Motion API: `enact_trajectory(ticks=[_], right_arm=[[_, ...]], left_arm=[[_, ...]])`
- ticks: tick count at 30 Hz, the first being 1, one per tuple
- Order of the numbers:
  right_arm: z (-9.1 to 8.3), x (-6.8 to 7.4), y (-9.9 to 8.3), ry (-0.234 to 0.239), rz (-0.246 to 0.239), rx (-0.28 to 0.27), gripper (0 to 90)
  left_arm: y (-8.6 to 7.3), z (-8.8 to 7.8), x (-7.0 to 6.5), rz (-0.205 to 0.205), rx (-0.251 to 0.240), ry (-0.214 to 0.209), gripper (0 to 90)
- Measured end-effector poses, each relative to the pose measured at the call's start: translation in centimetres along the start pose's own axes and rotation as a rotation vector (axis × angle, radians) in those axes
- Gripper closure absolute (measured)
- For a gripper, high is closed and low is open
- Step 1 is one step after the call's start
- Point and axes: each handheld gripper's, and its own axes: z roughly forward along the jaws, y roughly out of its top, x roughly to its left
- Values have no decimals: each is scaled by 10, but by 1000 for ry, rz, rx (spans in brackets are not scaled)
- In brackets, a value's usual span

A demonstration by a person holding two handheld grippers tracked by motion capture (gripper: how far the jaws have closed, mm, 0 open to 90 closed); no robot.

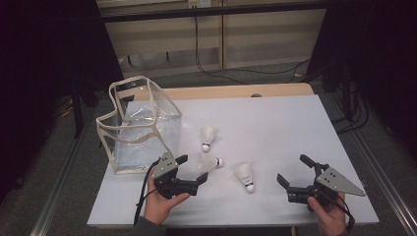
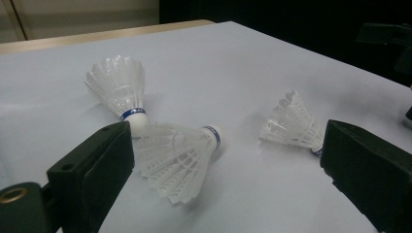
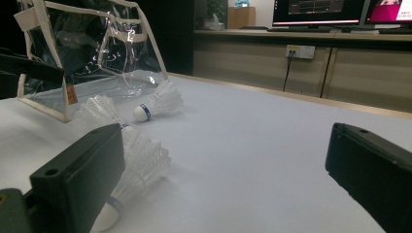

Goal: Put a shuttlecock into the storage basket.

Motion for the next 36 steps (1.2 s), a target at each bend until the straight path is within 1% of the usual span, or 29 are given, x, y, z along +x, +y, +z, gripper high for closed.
enact_trajectory(ticks=[2, 5, 10, 14, 15, 18, 19, 28, 31, 36], right_arm=[[0, 0, 0, 0, -1, 0, 9], [1, 1, 0, 3, -4, 1, 9], [2, 2, 1, 10, -9, 3, 8], [2, 2, 1, 11, -8, 2, 9], [2, 1, 1, 11, -9, 2, 9], [1, 1, 1, 10, -10, 0, 9], [1, 1, 1, 11, -12, -1, 9], [0, 1, 2, 8, -15, -3, 9], [0, 1, 2, 9, -16, -4, 9], [0, 1, 2, 7, -15, -2, 9]], left_arm=[[0, 2, 0, 2, 5, 7, 60], [0, 3, 0, 4, 27, 19, 81], [0, 8, 0, 6, 41, 22, 88], [0, 12, -1, 8, 59, 24, 103], [0, 13, -1, 16, 71, 27, 108], [0, 17, 0, 11, 86, 30, 125], [-1, 19, 0, 5, 83, 27, 131], [-2, 27, 2, 5, 120, 35, 157], [-2, 29, 2, -5, 125, 38, 166], [-2, 32, 3, 2, 138, 40, 186]])
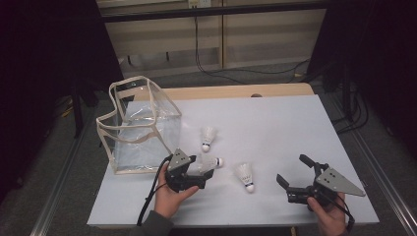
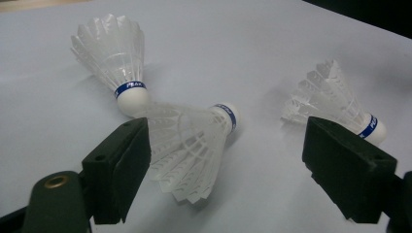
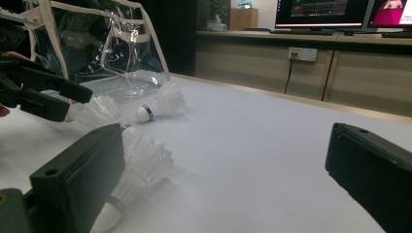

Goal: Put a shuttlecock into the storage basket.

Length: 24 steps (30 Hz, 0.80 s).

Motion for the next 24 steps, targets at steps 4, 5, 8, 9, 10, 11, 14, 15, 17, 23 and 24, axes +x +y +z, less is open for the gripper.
enact_trajectory(ticks=[4, 5, 8, 9, 10, 11, 14, 15, 17, 23, 24], right_arm=[[0, 0, 0, 0, 1, -1, 9], [0, 0, 0, 1, 0, -1, 9], [0, 0, 0, 1, 0, -1, 9], [0, 0, 0, 2, 0, 0, 9], [0, 0, 0, 1, 1, -2, 9], [0, 0, 1, 2, 2, -3, 9], [0, 0, 1, 2, 2, -3, 9], [0, 0, 0, 2, 0, -1, 9], [0, 0, 0, 1, 1, -1, 9], [-1, 0, 1, 1, 1, -2, 9], [0, 0, 1, 1, 2, -5, 9]], left_arm=[[0, 3, 1, 4, 11, 3, 199], [0, 4, 1, 3, 15, 5, 201], [-1, 6, 1, 6, 23, 6, 216], [-1, 7, 1, 2, 24, 6, 220], [-1, 7, 1, 4, 24, 10, 225], [-1, 8, 2, 11, 29, 10, 229], [-2, 10, 2, 24, 53, 24, 265], [-2, 10, 2, 24, 53, 24, 270], [-2, 11, 2, 25, 61, 23, 287], [-3, 15, 2, 43, 84, 34, 362], [-3, 15, 2, 43, 84, 34, 370]])
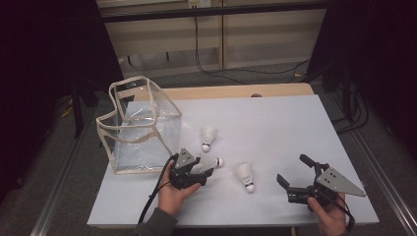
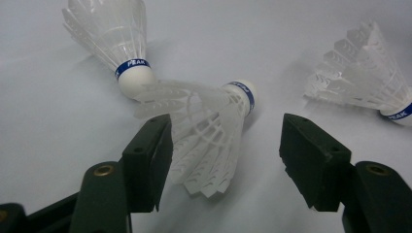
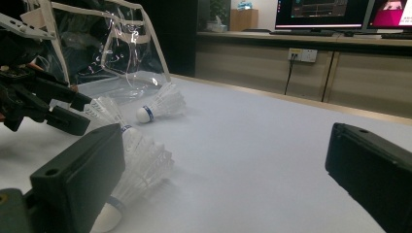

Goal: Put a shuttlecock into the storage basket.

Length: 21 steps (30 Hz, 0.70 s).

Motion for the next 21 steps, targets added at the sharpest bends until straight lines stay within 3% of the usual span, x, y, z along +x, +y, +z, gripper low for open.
enact_trajectory(ticks=[3, 15, 21], right_arm=[[0, 0, 0, -1, -1, -1, 9], [-1, -1, 0, -3, -4, -3, 10], [-1, 0, 0, -3, -5, -4, 10]], left_arm=[[-1, 3, 0, 18, 9, 3, 396], [0, 5, -2, -15, 13, -3, 447], [1, 6, -2, -9, 14, 11, 456]])
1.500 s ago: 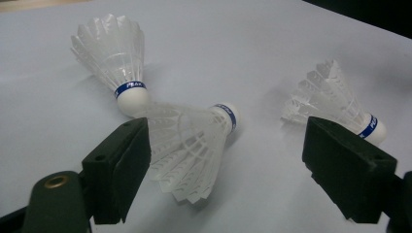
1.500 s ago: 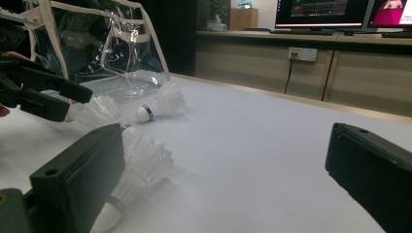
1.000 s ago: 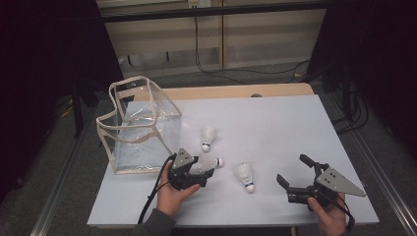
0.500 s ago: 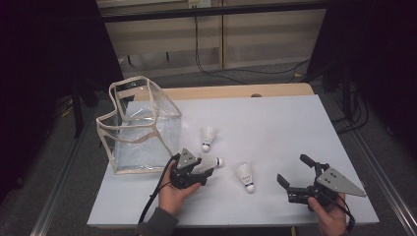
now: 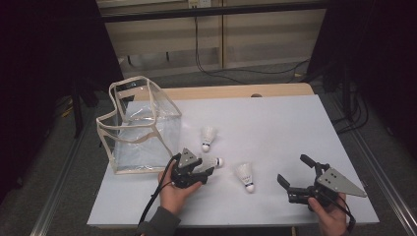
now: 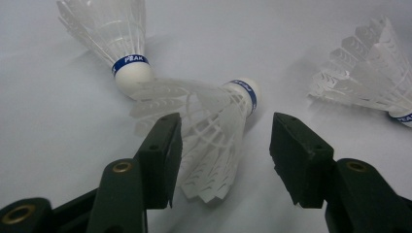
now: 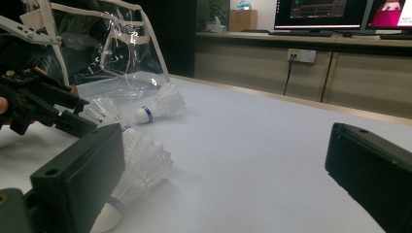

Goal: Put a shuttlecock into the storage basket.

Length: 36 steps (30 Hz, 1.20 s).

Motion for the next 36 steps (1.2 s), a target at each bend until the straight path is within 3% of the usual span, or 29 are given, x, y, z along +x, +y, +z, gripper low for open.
enact_trajectory(ticks=[21, 36], right_arm=[[-1, 0, 0, -1, -3, 3, 10], [-1, 0, 0, -3, -5, 3, 10]], left_arm=[[0, 8, 1, -29, 4, -24, 522], [1, 12, 4, -45, 35, -39, 597]])
